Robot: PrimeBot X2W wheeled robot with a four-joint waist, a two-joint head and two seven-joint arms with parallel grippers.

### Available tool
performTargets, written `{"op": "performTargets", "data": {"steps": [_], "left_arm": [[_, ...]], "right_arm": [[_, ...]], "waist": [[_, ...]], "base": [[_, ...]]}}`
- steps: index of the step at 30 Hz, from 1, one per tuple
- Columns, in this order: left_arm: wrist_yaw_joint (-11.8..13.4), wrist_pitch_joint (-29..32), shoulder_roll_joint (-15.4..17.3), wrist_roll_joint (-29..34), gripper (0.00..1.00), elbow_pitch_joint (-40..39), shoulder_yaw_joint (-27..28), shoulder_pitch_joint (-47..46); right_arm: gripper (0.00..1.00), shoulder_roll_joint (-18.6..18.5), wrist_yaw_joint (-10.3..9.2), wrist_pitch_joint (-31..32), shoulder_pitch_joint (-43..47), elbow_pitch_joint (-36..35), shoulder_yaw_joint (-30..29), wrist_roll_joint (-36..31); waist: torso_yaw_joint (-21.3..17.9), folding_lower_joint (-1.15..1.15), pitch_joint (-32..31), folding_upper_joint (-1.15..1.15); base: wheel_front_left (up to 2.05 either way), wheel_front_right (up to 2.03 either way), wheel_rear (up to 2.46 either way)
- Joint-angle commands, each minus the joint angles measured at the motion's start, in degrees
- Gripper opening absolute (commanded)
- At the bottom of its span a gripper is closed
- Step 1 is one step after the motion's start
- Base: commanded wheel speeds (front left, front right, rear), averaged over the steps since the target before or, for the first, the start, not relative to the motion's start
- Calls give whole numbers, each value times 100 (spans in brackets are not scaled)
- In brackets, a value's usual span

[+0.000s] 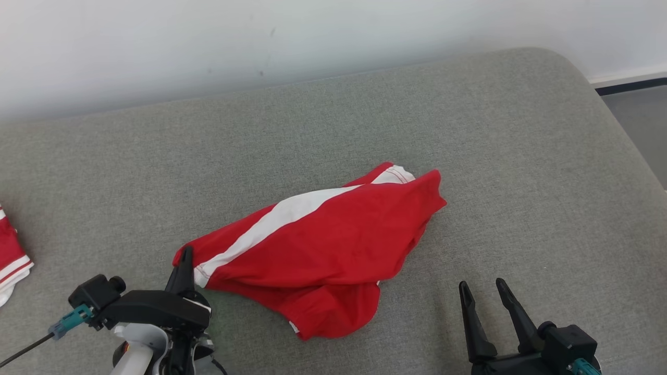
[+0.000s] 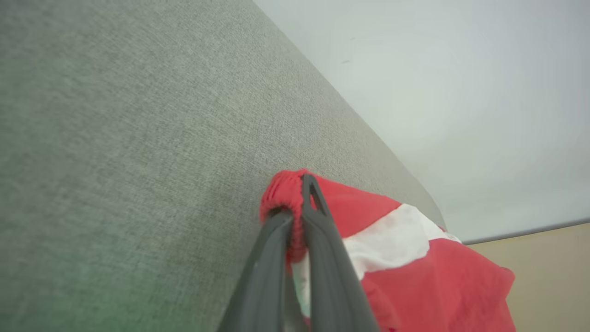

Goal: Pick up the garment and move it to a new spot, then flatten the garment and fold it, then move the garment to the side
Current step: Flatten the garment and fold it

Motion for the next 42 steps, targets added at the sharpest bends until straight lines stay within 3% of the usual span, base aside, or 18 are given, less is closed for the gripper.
{"op": "performTargets", "data": {"steps": [1,2,4,15,20,24,34,37,42], "left_arm": [[45,-58,52,102,0,58,-4,9],[50,-78,44,147,0,92,-17,-36],[116,-165,30,242,100,164,-13,-115],[443,-433,235,1392,100,18,91,337],[455,-427,111,1473,100,-5,236,786],[456,-428,197,1747,100,-193,409,945],[731,-428,74,4030,100,-1454,927,1886],[698,-428,3,4405,100,-1685,1109,2092],[270,-429,-287,5055,100,-2107,1604,2611]], "right_arm": [[100,-4,-11,-10,-41,9,-7,-37],[100,-4,-11,-10,-57,16,-6,-39],[100,-4,-11,-10,-85,32,2,-36],[100,-2,-11,-10,17,71,-112,-25],[100,-3,-11,-10,77,61,-178,-43],[100,-3,-11,-10,129,50,-215,-42],[100,-3,-11,-10,230,24,-393,-96],[100,-1,-11,5,227,25,-429,-100],[100,-3,-11,126,154,24,-500,-128]], "waist": [[-10,0,11,-1],[-18,0,14,-1],[-37,0,7,-1],[-76,0,-238,-1],[-21,0,-403,-1],[52,0,-507,-1],[378,0,-770,-1],[451,0,-798,-1],[659,0,-851,-1]], "base": [[0,0,0],[0,0,0],[0,0,0],[0,0,0],[0,0,0],[0,0,0],[0,0,0],[0,0,0],[0,0,0]]}}
